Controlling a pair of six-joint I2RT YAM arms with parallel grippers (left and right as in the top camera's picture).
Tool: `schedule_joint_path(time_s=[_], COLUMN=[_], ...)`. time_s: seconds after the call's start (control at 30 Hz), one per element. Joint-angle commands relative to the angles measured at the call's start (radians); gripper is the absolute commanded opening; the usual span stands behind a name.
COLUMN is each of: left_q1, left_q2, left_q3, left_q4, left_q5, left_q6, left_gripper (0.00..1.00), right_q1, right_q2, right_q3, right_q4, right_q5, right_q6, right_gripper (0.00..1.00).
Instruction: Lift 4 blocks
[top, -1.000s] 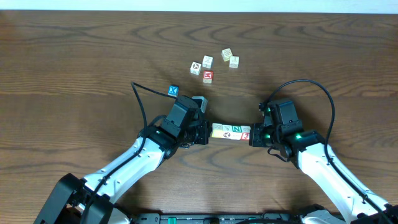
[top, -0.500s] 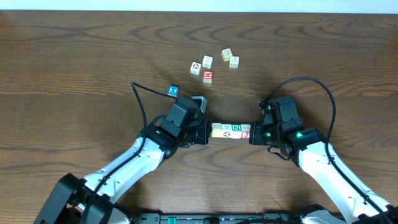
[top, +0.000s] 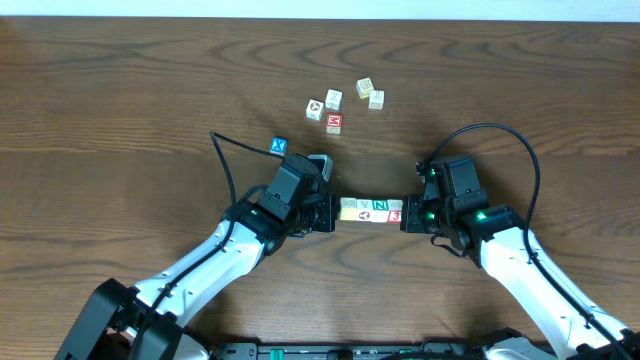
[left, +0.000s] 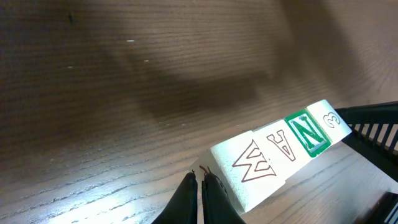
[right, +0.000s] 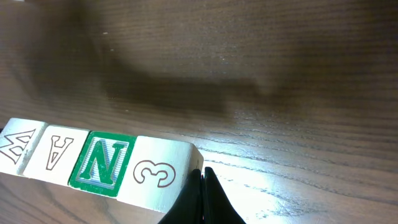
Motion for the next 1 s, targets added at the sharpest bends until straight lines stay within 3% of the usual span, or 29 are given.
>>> schedule_joint_path(time_s=[0.0, 0.97], left_q1=[-0.023, -0.023], left_q2=[-0.014, -0.014], left_q3=[0.059, 0.076], left_q4=[0.023, 0.022], left_q5=[0.105, 0.105], left_q6=[0.006, 0.002], left_gripper=[0.07, 0.07], right_q1=[0.036, 0.036], right_q2=[-0.018, -0.044], right_q3=[0.049, 0.079], right_q4=[0.011, -0.025], right_q5=[-0.186, -0.185], right_q6=[0.008, -0.011], right_gripper=[0.01, 0.01])
